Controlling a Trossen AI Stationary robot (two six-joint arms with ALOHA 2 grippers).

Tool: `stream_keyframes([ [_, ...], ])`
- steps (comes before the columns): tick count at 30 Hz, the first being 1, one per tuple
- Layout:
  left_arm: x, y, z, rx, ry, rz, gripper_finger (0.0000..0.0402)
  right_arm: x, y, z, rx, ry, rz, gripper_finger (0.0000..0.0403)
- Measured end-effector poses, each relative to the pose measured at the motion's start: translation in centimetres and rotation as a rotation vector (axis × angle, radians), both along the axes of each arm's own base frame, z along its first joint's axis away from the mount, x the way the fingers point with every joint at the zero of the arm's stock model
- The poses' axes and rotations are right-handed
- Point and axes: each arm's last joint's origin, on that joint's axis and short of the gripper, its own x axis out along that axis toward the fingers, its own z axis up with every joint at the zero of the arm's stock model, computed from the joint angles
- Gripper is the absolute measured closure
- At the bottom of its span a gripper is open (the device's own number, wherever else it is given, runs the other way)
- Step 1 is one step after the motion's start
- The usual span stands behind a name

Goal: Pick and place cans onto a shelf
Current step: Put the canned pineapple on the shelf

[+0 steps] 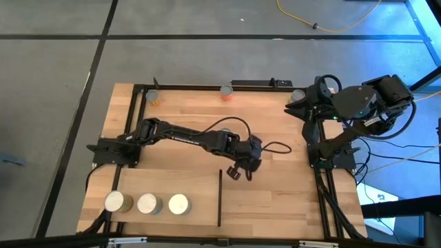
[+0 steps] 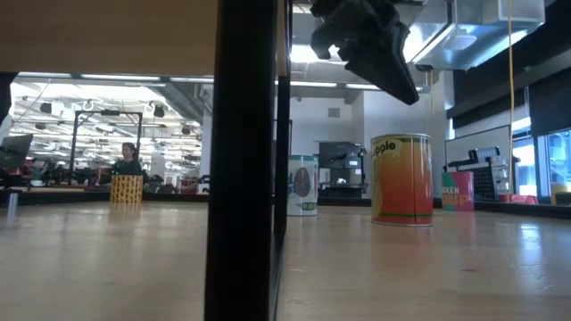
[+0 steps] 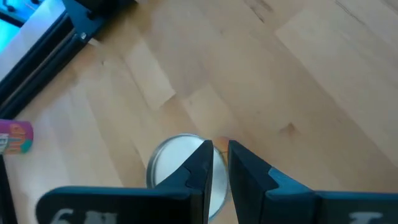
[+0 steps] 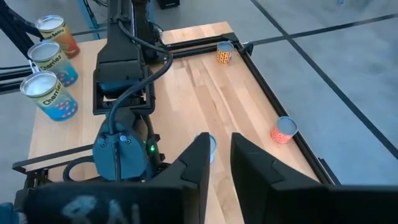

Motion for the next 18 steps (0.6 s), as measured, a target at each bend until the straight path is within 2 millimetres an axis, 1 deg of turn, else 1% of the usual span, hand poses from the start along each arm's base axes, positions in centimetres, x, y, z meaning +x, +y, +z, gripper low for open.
stream_keyframes([
  [4,0.0,0.0,0.0,-0.007,0.000,0.009,0.0360,0.0,0.0,0.0,0.000,0.000,0.000,0.0338],
  [9,0.5,0.0,-1.9,-0.019,0.043,0.027,0.0360,0.0,0.0,0.0,0.000,0.000,0.000,0.0337],
  [10,0.8,0.0,-2.1,-0.018,0.029,0.027,0.0360,0.0,0.0,0.0,0.000,0.000,-0.001,0.0338],
  [12,0.7,-0.1,-2.6,0.025,0.052,0.041,0.0360,0.0,0.0,0.0,0.000,0.000,0.000,0.0337],
  [15,0.9,-0.1,-2.3,0.111,0.014,0.059,0.0360,0.0,0.0,0.0,0.000,0.000,0.000,0.0338],
  [18,0.9,0.0,-2.2,0.120,0.009,0.058,0.0360,0.0,0.0,0.0,0.000,0.000,0.000,0.0338],
])
